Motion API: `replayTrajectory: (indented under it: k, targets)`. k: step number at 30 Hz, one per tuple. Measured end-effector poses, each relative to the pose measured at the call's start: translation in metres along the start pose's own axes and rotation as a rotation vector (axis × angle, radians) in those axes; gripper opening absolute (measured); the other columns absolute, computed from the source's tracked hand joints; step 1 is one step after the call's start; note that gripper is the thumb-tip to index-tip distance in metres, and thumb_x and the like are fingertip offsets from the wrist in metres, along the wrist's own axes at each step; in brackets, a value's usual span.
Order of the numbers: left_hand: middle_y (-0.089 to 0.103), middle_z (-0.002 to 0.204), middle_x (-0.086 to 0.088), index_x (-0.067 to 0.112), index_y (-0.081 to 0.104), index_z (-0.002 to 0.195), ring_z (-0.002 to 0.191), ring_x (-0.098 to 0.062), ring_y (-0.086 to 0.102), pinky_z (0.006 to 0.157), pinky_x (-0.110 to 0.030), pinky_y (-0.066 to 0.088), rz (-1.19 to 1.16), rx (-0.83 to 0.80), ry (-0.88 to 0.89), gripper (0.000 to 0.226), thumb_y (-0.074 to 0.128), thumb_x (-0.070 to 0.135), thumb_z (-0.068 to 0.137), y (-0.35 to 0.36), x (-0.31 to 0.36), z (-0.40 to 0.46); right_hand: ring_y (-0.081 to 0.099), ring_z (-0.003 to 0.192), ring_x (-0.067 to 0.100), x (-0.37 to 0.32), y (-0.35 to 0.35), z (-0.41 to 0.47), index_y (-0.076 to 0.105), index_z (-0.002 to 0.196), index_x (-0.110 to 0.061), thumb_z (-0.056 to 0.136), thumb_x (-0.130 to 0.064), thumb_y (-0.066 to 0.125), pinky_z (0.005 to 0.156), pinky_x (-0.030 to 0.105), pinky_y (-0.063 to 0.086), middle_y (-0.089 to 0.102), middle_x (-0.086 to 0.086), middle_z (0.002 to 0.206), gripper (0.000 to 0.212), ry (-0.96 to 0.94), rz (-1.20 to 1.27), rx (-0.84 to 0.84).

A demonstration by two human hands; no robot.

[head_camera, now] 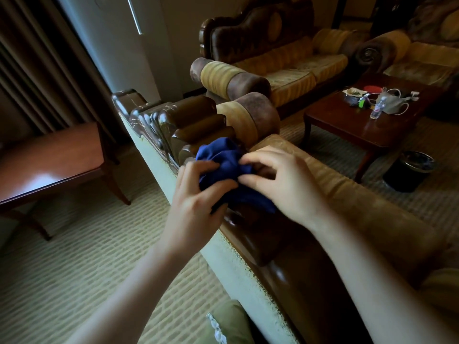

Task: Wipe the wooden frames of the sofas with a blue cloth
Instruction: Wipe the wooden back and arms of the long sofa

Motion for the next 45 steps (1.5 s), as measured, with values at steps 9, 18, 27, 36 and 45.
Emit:
replayTrajectory:
  k: [9, 18, 27, 36, 45]
  targets:
    - [0.038, 0.133, -0.013, 0.012, 0.052, 0.117, 0.134, -0.013, 0.035, 0.108, -0.021, 0.032, -0.218, 0.221, -0.282, 0.036, 0.063, 0.028, 0.086, 0.021, -0.034, -0.073, 0.053, 0.086, 0.021, -0.051, 0.08, 0.001, 0.068, 0.086, -0.003, 0.079, 0.0, 0.064, 0.076, 0.029, 0.046, 0.06, 0.009, 0.087, 0.009, -0.298, -0.325, 0.033]
    - [0.047, 0.119, -0.013, -0.002, 0.056, 0.107, 0.112, 0.0, 0.042, 0.092, -0.004, 0.032, -0.259, 0.487, -0.627, 0.033, 0.058, -0.005, 0.074, 0.0, -0.091, -0.005, 0.056, 0.08, 0.028, -0.071, 0.098, 0.083, 0.069, 0.079, -0.005, 0.079, -0.007, 0.065, 0.065, 0.041, 0.048, 0.063, 0.01, 0.08, 0.005, -0.455, -0.54, 0.199]
    - [0.05, 0.11, 0.004, 0.004, 0.06, 0.109, 0.104, -0.007, 0.049, 0.09, -0.015, 0.042, -0.331, 0.398, -0.673, 0.031, 0.061, 0.001, 0.078, 0.004, -0.068, -0.036, 0.057, 0.088, 0.028, -0.06, 0.089, 0.039, 0.073, 0.091, -0.008, 0.081, -0.01, 0.057, 0.074, 0.041, 0.051, 0.068, 0.006, 0.092, 0.019, -0.368, -0.424, 0.244]
    - [0.053, 0.106, 0.016, 0.012, 0.067, 0.101, 0.102, -0.002, 0.055, 0.085, -0.026, 0.049, -0.459, 0.414, -0.682, 0.029, 0.064, 0.006, 0.073, -0.005, -0.057, -0.044, 0.051, 0.111, 0.024, -0.058, 0.098, 0.003, 0.064, 0.116, -0.002, 0.086, -0.008, 0.038, 0.099, 0.031, 0.04, 0.06, 0.011, 0.119, 0.04, -0.171, -0.35, 0.233]
    - [0.054, 0.134, -0.005, 0.031, 0.073, 0.103, 0.132, -0.019, 0.044, 0.108, -0.043, 0.039, -1.119, 0.188, -0.651, 0.037, 0.055, 0.01, 0.079, -0.023, -0.058, 0.019, 0.042, 0.127, 0.006, -0.063, 0.049, 0.029, 0.048, 0.134, -0.005, 0.098, -0.02, 0.042, 0.101, 0.002, 0.026, 0.049, 0.006, 0.138, 0.039, 0.038, 0.121, 0.395]
Point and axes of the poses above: each hand's wrist, its own z-axis towards the middle knuckle, its own y-axis out of the palm, x = y × z, the point moved 5 cm from there along z, towards the middle knuckle
